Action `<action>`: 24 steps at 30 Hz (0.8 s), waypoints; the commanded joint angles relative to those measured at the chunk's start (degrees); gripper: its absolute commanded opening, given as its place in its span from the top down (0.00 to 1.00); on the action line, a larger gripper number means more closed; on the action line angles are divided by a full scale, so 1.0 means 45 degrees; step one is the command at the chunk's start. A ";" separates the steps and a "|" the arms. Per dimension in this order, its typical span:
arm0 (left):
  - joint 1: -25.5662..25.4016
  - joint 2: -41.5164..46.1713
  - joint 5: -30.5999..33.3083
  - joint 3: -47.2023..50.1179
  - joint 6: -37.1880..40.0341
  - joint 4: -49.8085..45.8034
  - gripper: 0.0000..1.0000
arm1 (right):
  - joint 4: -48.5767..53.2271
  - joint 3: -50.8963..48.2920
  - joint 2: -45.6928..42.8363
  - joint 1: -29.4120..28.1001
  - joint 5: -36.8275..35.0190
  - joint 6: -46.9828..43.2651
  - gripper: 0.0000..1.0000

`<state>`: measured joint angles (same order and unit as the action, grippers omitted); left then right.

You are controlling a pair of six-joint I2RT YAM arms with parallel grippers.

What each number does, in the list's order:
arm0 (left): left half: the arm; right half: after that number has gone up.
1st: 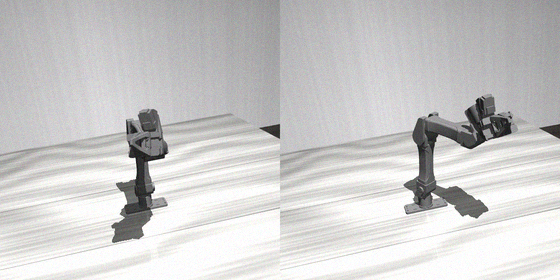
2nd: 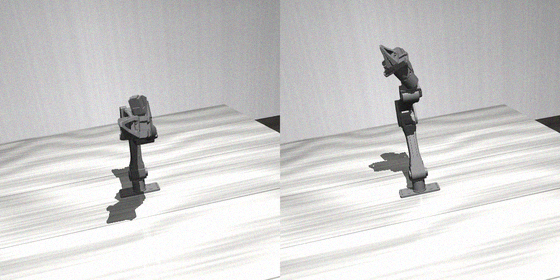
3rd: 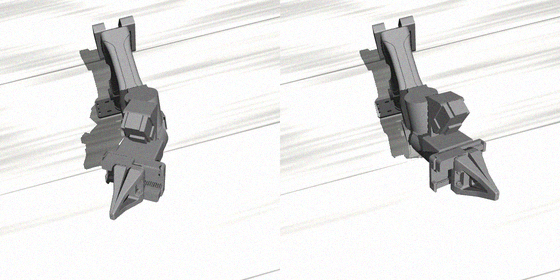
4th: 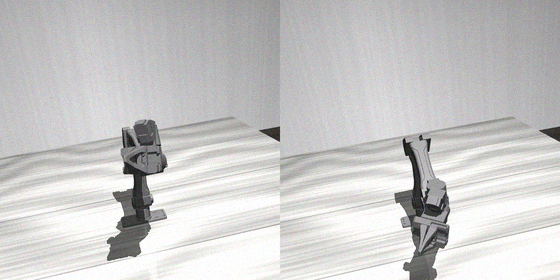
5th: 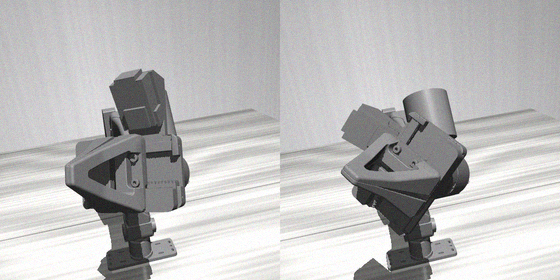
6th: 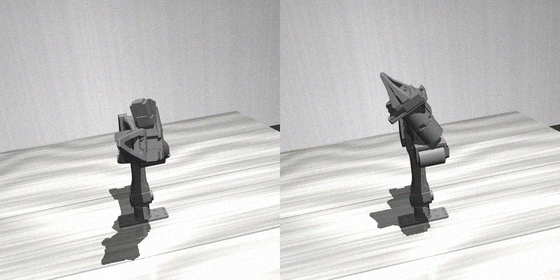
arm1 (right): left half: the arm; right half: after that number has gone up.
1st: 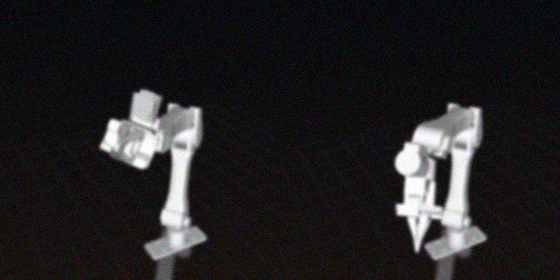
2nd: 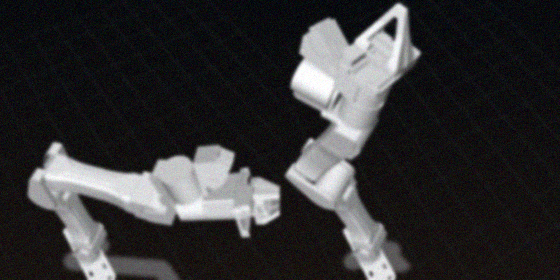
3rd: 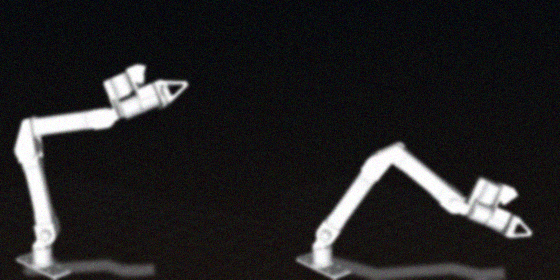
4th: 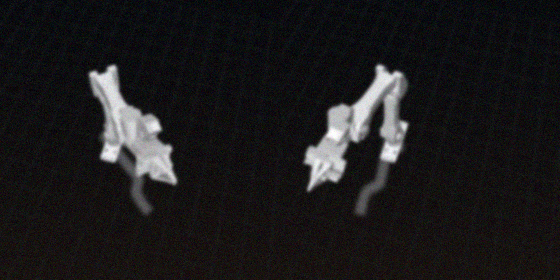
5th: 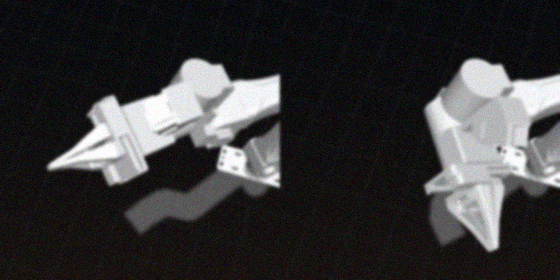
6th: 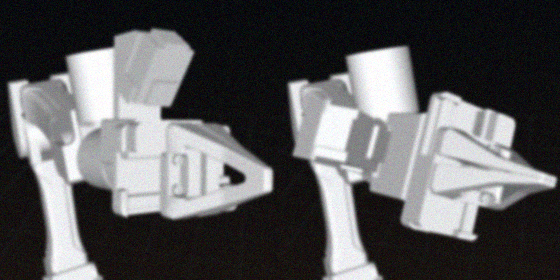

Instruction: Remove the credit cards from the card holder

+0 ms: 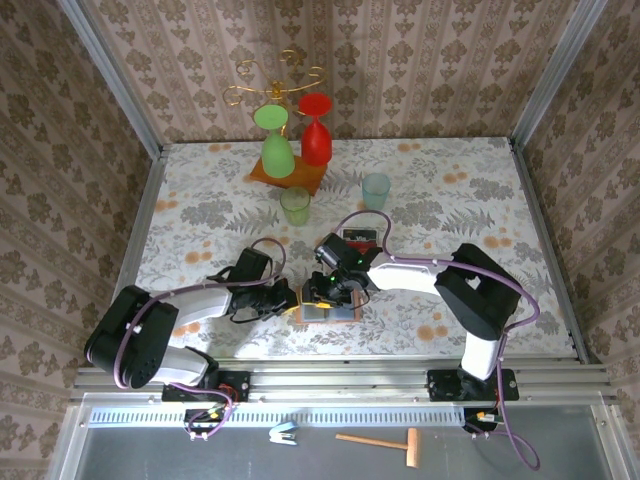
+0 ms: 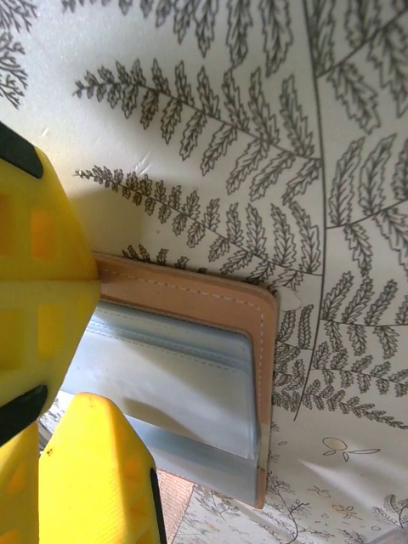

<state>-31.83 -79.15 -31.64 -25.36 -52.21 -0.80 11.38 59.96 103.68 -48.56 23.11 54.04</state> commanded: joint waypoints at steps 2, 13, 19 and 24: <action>0.0042 -0.0249 -0.0016 0.0073 0.0438 -0.0499 0.96 | 0.0860 0.0341 0.0135 -0.0042 -0.0441 -0.0077 0.61; 0.0165 -0.0359 -0.0029 -0.0066 0.0624 -0.0747 0.96 | 0.1204 0.0188 -0.0010 0.0080 -0.0619 -0.0290 0.61; 0.0199 -0.0500 -0.0074 -0.0144 0.0699 -0.0861 0.96 | 0.1118 -0.0187 -0.0314 0.0315 -0.0647 -0.0325 0.61; 0.0216 -0.0495 -0.0062 -0.0262 0.0781 -0.1071 0.96 | 0.0922 -0.0458 -0.0441 0.0464 -0.0528 -0.0330 0.61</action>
<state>-31.35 -80.25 -32.82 -26.04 -50.26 -1.39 15.07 59.33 103.44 -46.94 21.45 53.49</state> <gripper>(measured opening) 0.051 0.390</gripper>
